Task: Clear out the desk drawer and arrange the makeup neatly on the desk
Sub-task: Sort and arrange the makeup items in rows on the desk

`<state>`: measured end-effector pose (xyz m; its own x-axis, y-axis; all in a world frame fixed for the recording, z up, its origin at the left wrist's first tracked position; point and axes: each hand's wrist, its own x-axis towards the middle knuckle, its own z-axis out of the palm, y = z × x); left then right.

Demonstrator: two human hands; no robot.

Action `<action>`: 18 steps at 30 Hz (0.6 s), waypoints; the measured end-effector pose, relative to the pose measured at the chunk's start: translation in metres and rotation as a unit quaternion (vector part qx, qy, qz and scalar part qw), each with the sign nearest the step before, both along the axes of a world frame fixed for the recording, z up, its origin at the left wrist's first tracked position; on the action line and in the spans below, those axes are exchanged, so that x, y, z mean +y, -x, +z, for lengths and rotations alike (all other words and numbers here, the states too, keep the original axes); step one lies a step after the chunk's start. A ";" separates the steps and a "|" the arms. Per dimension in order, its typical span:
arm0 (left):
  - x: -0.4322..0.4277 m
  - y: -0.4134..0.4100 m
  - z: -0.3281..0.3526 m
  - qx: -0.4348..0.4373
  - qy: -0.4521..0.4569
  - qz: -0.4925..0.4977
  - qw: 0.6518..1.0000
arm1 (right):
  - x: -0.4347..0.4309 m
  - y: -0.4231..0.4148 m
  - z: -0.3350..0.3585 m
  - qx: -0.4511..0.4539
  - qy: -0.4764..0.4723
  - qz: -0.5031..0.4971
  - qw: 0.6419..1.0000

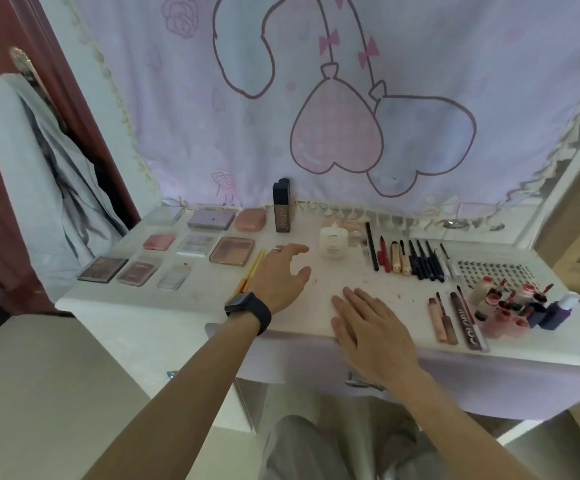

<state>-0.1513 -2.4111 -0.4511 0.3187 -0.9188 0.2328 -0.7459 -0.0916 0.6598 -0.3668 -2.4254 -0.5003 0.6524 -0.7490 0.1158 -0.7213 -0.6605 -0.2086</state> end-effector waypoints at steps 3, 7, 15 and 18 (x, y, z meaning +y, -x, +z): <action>-0.006 -0.009 -0.004 -0.019 -0.001 0.022 1.000 | 0.003 -0.001 -0.005 0.012 0.021 -0.003 1.000; -0.032 -0.022 0.005 -0.028 0.004 0.077 0.997 | 0.003 -0.002 -0.008 0.006 0.029 -0.002 1.000; -0.091 -0.047 0.039 -0.060 -0.015 0.146 0.987 | 0.006 -0.004 -0.011 -0.032 0.057 -0.017 0.998; -0.103 -0.060 0.036 -0.102 -0.056 0.146 0.982 | 0.005 -0.004 -0.013 -0.048 0.072 -0.020 0.996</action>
<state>-0.0916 -2.5139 -0.4149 0.5302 -0.8183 0.2218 -0.7922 -0.3849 0.4735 -0.3623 -2.4208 -0.5135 0.6033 -0.7448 0.2850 -0.7286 -0.6601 -0.1829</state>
